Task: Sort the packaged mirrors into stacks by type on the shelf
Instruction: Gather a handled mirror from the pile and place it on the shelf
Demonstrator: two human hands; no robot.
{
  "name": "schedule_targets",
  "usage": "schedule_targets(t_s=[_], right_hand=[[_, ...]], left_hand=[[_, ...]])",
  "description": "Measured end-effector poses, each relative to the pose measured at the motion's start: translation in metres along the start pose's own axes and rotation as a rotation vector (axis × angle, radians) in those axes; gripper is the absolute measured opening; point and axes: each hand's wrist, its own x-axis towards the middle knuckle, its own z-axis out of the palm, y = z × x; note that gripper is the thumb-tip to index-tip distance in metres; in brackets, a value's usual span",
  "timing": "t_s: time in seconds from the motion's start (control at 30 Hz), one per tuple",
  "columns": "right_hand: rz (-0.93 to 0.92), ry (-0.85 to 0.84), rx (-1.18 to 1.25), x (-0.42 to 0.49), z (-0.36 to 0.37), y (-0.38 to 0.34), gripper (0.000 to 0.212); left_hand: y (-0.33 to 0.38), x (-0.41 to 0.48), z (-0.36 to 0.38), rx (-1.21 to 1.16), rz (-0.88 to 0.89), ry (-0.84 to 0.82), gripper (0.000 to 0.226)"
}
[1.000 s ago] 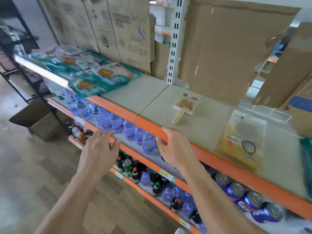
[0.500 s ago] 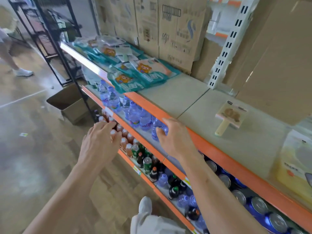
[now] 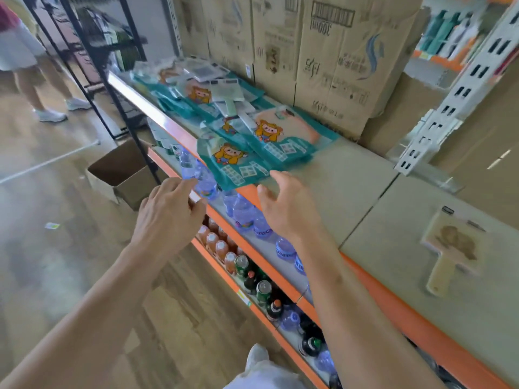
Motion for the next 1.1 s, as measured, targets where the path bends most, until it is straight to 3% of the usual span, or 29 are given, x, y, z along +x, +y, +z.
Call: schedule_targets(t_s=[0.47, 0.8, 1.1], right_hand=[[0.103, 0.015, -0.058, 0.076, 0.039, -0.047, 0.050], [0.302, 0.169, -0.075, 0.103, 0.073, -0.094, 0.043], [0.423, 0.244, -0.130, 0.126, 0.081, -0.096, 0.049]], left_hand=[[-0.086, 0.109, -0.011, -0.049, 0.013, 0.009, 0.043], [-0.137, 0.192, -0.025, -0.047, 0.199, -0.096, 0.045], [-0.130, 0.266, -0.006, -0.122, 0.346, -0.133, 0.045]])
